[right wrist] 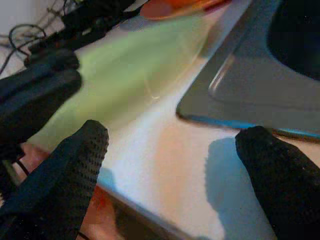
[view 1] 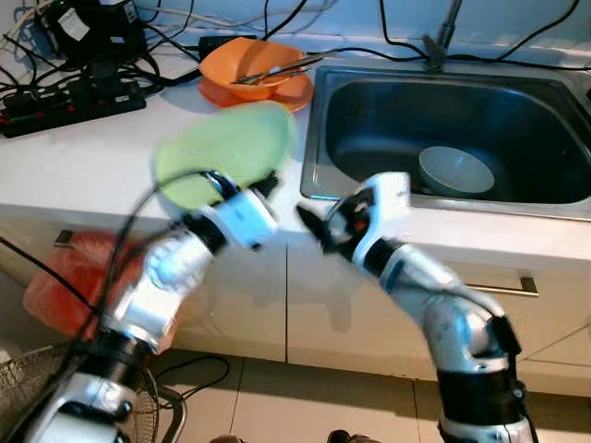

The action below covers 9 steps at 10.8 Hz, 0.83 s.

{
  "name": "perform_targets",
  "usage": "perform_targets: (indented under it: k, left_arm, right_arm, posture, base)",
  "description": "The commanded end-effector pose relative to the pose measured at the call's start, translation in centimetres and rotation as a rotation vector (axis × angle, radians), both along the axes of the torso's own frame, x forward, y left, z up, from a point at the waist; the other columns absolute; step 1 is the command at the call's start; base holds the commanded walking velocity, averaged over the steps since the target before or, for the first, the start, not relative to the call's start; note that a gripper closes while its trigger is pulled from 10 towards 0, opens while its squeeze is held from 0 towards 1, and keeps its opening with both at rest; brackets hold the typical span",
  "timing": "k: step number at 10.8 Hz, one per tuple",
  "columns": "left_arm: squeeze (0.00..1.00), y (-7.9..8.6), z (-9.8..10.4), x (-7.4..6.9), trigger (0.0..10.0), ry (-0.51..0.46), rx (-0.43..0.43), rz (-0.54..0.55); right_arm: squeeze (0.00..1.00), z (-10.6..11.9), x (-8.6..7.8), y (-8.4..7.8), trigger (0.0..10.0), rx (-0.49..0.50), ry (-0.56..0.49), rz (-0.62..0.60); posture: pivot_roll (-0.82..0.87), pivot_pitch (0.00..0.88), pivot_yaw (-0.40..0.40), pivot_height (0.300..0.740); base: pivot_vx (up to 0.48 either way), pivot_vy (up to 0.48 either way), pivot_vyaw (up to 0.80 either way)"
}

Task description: Kitchen organization

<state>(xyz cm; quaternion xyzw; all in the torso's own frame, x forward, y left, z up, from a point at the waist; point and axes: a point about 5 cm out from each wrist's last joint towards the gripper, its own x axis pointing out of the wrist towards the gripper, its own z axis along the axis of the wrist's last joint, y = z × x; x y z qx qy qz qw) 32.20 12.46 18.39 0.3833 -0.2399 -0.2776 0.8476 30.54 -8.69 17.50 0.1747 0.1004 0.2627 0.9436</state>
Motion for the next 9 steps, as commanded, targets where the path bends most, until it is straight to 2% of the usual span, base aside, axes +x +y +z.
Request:
perform_targets:
  k: [1,2,3,6,8,9]
  left_arm:
    - [0.00,-0.3,0.3,-0.4,0.0,-0.043,0.004,-0.016]
    - [0.00,-1.4,0.3,-1.3,0.0,-0.116,-0.004,-0.066]
    - [0.00,-1.8,0.2,-1.5,0.0,-0.133,-0.009,-0.078]
    - [0.00,-2.3,0.0,-1.2,0.0,-0.145,-0.010,-0.089]
    - [0.00,-1.8,0.2,-1.0,0.0,-0.157,-0.014,-0.067]
    - [0.75,-1.5,1.1,-0.9,3.2,-0.174,-0.040,-0.045]
  right_arm:
    - [0.00,0.0,0.2,-0.2,10.0,0.028,0.027,-0.009]
    - [0.00,1.1,1.1,-1.1,10.0,0.152,0.033,-0.038]
    - [0.00,1.5,1.4,-1.4,10.0,0.191,0.034,-0.049]
    - [0.00,1.8,1.8,-2.3,10.0,0.208,0.036,-0.083]
    - [0.00,1.7,1.7,-2.2,10.0,0.210,0.045,-0.085]
    - [0.00,1.7,1.8,-2.3,10.0,0.208,0.047,-0.090]
  posture:
    - [0.11,0.103,0.014,0.740]
    - [0.11,0.103,0.013,0.740]
    - [0.11,0.102,0.014,0.740]
    - [0.10,0.106,0.019,0.740]
    - [0.10,0.108,0.018,0.740]
    - [0.10,0.109,0.016,0.740]
  base:
    - [0.000,0.000,0.00]
    - [0.000,0.000,0.00]
    - [0.000,0.000,0.00]
    - [0.000,0.000,0.00]
    - [0.000,0.000,0.00]
    - [0.000,0.000,0.00]
